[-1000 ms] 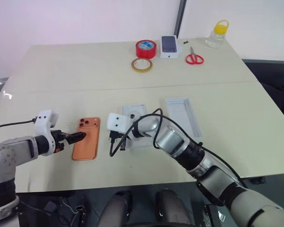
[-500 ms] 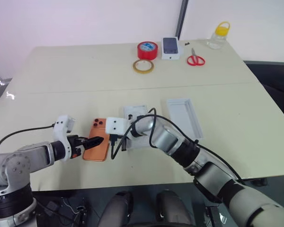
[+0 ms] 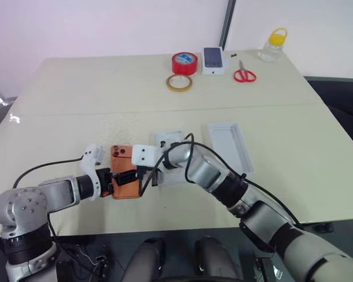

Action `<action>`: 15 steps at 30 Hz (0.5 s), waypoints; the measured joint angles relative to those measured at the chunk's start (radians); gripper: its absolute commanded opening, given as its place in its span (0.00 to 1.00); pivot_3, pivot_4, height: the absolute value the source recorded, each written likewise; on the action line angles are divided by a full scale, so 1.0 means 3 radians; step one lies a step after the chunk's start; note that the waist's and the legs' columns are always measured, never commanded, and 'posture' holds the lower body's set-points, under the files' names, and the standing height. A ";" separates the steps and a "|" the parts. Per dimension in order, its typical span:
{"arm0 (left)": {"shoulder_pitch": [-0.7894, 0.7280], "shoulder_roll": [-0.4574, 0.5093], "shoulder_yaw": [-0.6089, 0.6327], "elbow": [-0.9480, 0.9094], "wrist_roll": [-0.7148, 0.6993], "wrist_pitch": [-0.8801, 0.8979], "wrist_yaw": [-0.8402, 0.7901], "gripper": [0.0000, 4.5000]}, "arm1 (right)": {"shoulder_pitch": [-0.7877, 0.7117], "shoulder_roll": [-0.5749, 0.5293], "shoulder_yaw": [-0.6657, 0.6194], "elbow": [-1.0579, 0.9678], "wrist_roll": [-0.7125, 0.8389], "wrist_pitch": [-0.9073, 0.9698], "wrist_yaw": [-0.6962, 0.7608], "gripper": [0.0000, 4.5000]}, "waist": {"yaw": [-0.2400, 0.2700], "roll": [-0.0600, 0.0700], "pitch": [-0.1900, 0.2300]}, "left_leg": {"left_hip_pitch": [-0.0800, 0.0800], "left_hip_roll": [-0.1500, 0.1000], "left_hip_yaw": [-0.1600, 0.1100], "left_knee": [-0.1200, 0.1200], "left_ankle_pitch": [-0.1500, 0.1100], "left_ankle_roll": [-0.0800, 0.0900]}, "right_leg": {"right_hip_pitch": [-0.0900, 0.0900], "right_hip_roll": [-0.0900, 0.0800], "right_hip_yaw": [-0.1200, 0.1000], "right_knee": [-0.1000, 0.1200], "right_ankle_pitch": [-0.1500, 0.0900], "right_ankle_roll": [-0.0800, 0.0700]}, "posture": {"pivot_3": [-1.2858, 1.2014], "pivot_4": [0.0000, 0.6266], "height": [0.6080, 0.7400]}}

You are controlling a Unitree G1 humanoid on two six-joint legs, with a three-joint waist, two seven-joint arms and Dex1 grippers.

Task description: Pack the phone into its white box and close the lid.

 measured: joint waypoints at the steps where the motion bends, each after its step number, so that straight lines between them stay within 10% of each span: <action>1: 0.0001 0.0002 0.0010 0.0017 -0.0034 0.0000 0.0026 0.94 | 0.0000 0.0000 0.0000 0.0000 -0.0003 0.0000 0.0000 0.00 | 0.0000 0.0000 0.0000 | 0.0000 0.0000 0.0000 0.0000 0.0000 0.0000 | 0.0000 0.0000 0.0000 0.0000 0.0000 0.0000 | 0.52 0.24 1.00; 4: 0.0017 0.0009 0.0026 0.0062 -0.0061 0.0005 0.0091 0.72 | 0.0000 -0.0001 -0.0001 0.0000 -0.0012 0.0000 0.0000 0.00 | -0.0002 0.0000 0.0000 | 0.0000 0.0000 0.0000 0.0000 0.0000 0.0000 | 0.0000 0.0000 0.0000 0.0000 0.0000 0.0000 | 0.52 0.24 1.00; 15: 0.0133 -0.0025 0.0320 0.0185 -0.0299 0.0013 0.0301 0.72 | 0.0012 -0.0111 -0.0071 -0.0124 -0.0014 0.0045 0.0029 0.00 | -0.0018 -0.0001 0.0000 | -0.0001 0.0001 0.0000 -0.0003 0.0000 0.0000 | -0.0002 0.0001 0.0001 0.0000 0.0000 0.0000 | 0.52 0.24 1.00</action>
